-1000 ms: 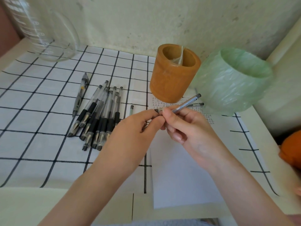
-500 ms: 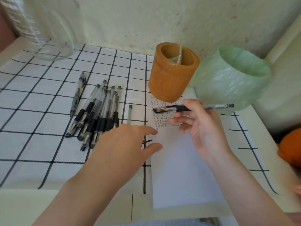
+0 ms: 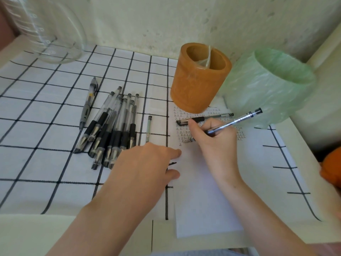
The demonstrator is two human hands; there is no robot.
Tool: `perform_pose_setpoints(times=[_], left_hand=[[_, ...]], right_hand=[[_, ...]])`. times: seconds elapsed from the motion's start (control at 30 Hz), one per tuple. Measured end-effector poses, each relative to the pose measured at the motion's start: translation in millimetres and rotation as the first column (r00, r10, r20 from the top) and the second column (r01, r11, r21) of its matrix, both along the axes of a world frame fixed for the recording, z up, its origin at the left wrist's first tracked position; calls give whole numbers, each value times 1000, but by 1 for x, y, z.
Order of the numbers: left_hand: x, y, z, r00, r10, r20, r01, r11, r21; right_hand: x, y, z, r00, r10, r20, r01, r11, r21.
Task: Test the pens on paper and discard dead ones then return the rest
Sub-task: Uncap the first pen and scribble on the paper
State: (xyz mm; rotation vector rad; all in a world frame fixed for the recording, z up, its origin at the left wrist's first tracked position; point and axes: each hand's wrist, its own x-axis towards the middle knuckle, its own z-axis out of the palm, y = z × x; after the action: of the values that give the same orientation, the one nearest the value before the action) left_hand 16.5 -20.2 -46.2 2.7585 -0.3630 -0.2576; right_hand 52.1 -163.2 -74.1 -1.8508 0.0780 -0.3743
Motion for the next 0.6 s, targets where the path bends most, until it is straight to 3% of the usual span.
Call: perform_pose_setpoints(times=[0.6], left_hand=[[-2,0,-6,998,28,56,-26,998,-49]], right_hand=[[1,1,-7,997,30,69,-24,997,-79]])
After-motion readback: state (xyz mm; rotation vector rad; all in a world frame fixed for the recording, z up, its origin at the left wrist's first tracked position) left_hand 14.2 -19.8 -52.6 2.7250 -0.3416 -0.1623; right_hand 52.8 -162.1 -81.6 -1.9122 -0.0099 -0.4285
